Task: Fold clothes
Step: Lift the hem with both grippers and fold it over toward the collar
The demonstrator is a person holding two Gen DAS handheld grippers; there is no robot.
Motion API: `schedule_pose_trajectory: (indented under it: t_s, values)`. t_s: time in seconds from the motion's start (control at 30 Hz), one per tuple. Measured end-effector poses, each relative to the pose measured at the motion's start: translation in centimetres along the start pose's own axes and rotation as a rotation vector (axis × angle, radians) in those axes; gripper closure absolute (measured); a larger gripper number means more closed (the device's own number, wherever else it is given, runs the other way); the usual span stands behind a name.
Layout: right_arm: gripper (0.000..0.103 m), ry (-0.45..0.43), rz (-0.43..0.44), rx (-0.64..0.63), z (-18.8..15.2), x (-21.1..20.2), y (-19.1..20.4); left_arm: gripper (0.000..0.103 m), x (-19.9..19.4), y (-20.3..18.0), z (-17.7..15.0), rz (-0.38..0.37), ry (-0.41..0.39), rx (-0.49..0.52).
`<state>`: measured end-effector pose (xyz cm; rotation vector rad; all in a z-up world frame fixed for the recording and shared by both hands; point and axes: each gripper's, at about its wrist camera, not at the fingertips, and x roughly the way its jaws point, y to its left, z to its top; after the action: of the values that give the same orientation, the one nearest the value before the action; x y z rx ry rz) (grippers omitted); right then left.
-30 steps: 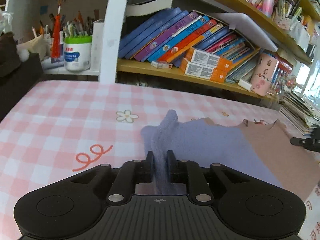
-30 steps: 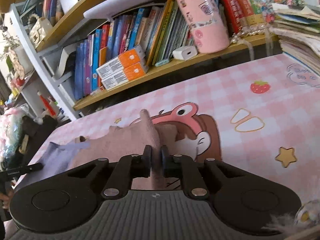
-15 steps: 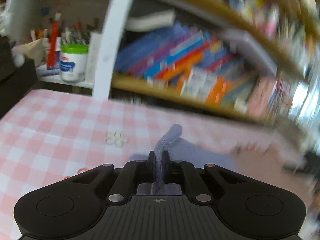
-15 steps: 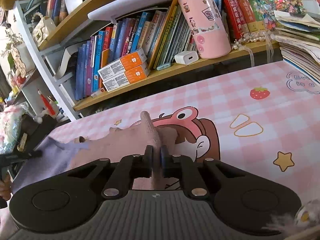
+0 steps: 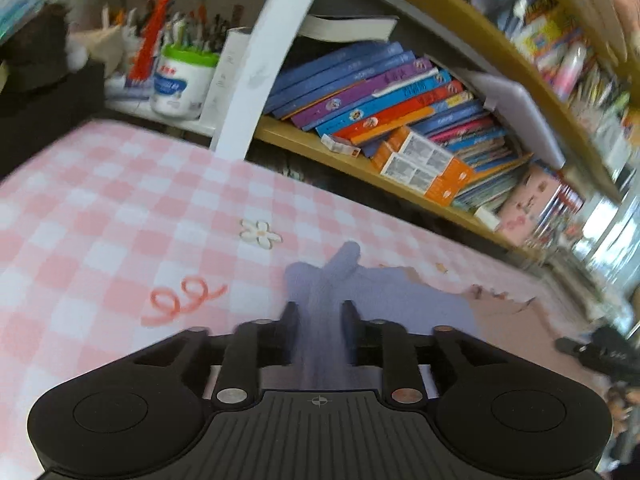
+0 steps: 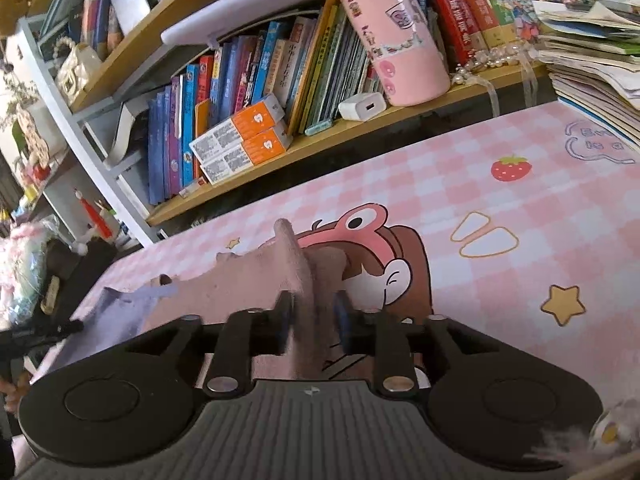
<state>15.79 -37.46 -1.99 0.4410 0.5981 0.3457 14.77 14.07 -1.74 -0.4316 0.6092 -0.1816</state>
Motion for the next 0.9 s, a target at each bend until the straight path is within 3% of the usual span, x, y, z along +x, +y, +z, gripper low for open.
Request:
schedule_pose_trajectory:
  t_s: [0.27,0.5,0.73,0.9]
  values:
    - [0.073,0.046,0.039,0.038,-0.8,-0.2,0.1,0.071,-0.6,0.6,-2.2,-0.044,0.026,-0.082]
    - [0.086,0.065,0.055,0.038,-1.3,0.3,0.6,0.081,-0.6,1.0,-1.7,-0.049,0.061,-0.069]
    - [0.087,0.119,0.156,0.061,-2.3,1.6,2.7,0.081,-2.9,4.1,-0.7,0.006,0.033,-0.078]
    - [0.087,0.146,0.178,-0.014,-3.8,2.3,6.5,0.081,-4.9,6.7,-0.2,0.051,0.007,-0.093]
